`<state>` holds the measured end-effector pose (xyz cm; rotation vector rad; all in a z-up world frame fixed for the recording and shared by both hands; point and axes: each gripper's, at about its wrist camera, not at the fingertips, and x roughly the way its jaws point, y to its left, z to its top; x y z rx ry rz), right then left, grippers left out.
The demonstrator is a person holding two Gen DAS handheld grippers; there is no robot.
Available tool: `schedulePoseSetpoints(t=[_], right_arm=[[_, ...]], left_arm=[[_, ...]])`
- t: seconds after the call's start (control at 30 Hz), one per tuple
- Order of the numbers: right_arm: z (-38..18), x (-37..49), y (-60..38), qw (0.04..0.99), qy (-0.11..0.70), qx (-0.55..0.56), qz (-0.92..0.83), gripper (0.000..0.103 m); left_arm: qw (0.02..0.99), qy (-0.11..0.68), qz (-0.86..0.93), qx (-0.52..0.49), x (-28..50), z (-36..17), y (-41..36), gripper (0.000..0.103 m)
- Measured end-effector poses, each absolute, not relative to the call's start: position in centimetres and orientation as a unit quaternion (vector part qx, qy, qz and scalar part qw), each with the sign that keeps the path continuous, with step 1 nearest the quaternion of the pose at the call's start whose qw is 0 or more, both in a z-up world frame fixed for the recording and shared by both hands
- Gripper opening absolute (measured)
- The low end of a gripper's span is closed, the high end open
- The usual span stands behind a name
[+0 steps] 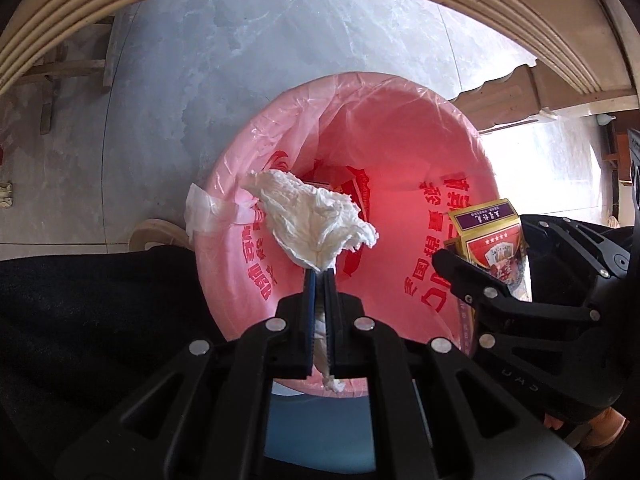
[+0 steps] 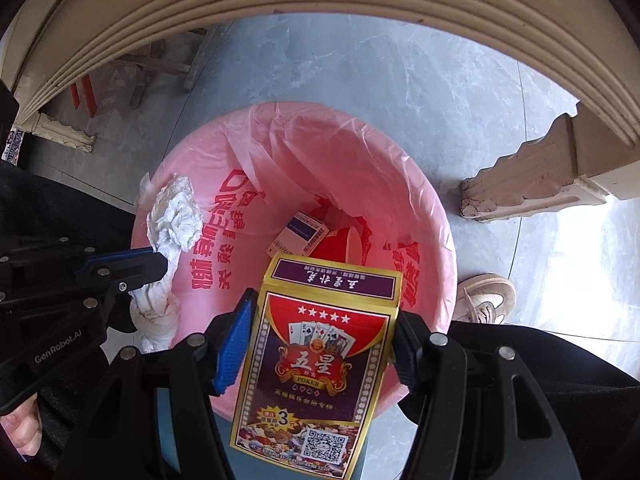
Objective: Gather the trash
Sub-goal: 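Carry the tissue and card box with both tools over the pink bin, then open both tools to drop the tissue and card box into the bin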
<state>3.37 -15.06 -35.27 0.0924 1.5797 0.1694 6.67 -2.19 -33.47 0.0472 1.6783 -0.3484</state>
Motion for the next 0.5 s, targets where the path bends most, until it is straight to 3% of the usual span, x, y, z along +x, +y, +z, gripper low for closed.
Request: schedulePoseSetpoints(t=[0.5], right_arm=[[-36.7, 3.6, -14.8, 0.688, 0.719, 0.05, 0.088, 0.06]], left_arm=[[0.636, 0.757, -0.144, 0.036, 6.8, -34.9, -3.1, 0.005]])
